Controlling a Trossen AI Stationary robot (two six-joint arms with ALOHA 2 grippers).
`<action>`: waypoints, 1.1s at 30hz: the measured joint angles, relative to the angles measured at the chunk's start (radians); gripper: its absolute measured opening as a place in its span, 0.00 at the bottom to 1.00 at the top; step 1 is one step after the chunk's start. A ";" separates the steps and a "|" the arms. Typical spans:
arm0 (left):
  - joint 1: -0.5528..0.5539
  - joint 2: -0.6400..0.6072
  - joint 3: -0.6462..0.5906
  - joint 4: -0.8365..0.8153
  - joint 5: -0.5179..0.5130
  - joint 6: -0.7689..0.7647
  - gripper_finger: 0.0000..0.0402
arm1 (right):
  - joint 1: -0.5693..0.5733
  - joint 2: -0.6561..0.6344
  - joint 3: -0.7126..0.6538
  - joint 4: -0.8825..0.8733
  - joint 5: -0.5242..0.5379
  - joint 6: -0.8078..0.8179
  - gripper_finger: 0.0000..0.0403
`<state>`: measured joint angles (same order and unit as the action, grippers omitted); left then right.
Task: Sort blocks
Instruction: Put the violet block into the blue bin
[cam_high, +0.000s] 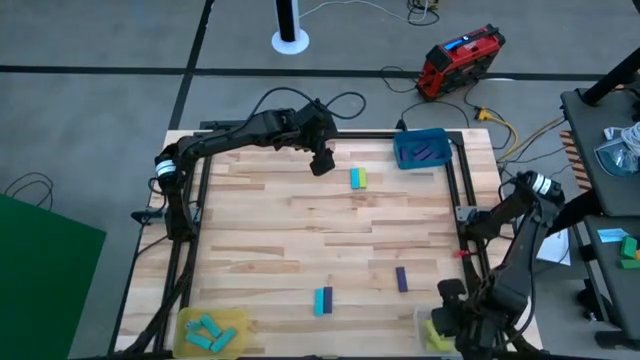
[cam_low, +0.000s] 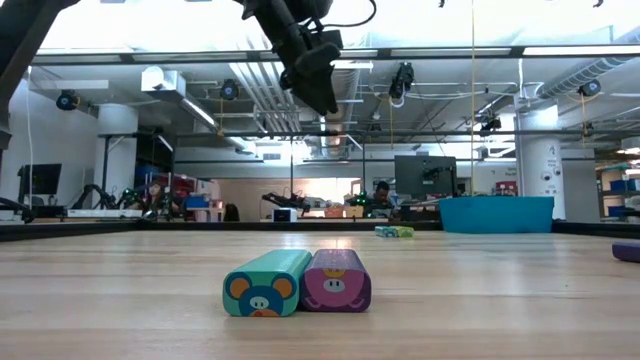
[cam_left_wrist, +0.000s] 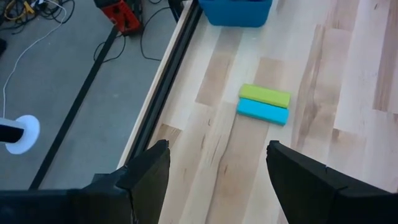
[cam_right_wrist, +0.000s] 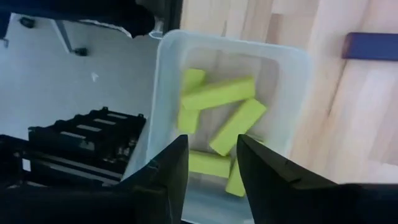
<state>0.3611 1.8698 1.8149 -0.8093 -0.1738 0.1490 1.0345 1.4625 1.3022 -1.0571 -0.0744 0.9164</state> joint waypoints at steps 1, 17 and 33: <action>0.000 0.000 0.000 -0.003 0.000 0.000 0.60 | -0.009 -0.011 0.000 -0.029 0.012 0.002 0.29; -0.031 -0.006 0.002 -0.342 0.142 -0.054 0.60 | -0.483 -0.314 -0.002 -0.294 0.609 -0.161 0.03; -0.122 -0.041 -0.015 -0.330 0.167 -0.153 0.60 | -1.029 -0.260 -0.003 0.010 0.433 -0.528 0.02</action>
<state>0.2393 1.8292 1.8004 -1.1394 -0.0071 -0.0040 0.0060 1.2025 1.2995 -1.0471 0.3584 0.3885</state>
